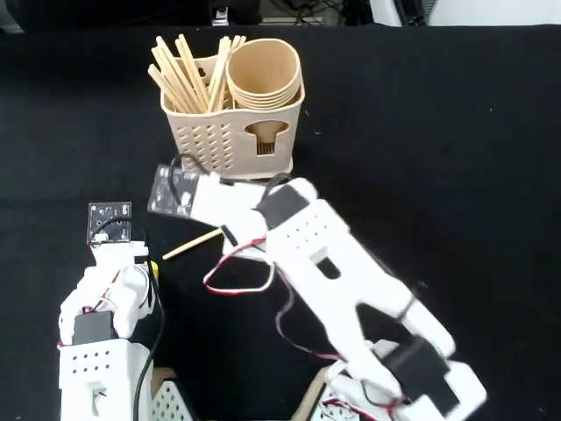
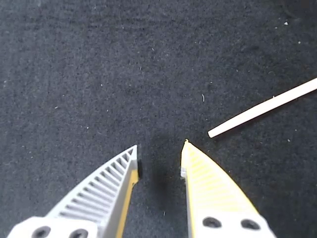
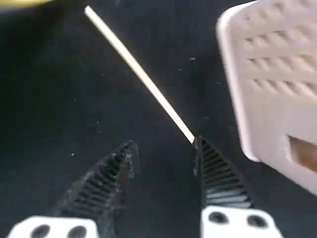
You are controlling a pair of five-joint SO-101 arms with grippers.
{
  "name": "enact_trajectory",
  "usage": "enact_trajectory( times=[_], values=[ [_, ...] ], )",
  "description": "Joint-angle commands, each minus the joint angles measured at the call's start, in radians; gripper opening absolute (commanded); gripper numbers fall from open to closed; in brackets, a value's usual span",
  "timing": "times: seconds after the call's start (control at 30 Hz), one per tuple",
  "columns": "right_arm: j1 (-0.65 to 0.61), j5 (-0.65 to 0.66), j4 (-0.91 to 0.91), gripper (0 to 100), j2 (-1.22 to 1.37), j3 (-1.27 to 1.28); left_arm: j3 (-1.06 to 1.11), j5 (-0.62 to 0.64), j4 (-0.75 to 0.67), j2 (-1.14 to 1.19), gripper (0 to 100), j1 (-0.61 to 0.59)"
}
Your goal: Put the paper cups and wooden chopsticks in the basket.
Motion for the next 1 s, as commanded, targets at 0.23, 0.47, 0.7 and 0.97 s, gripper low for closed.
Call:
enact_trajectory(
  times=[0.23,0.47,0.7,0.97],
  values=[
    [0.008,0.106,-0.086,19.1,0.346,-0.148,-0.005,0.002,-0.015,-0.02,16,0.004],
    [0.018,0.101,-0.086,19.1,0.472,-0.249,-0.007,0.003,-0.012,-0.02,16,-0.01],
    [0.025,0.101,-0.086,19.1,0.469,-0.248,-0.097,0.198,-0.021,-0.021,3,-0.309],
    [0.023,0.104,-0.086,19.3,0.47,-0.246,-0.111,0.272,-0.021,-0.021,13,-0.357]
  ],
)
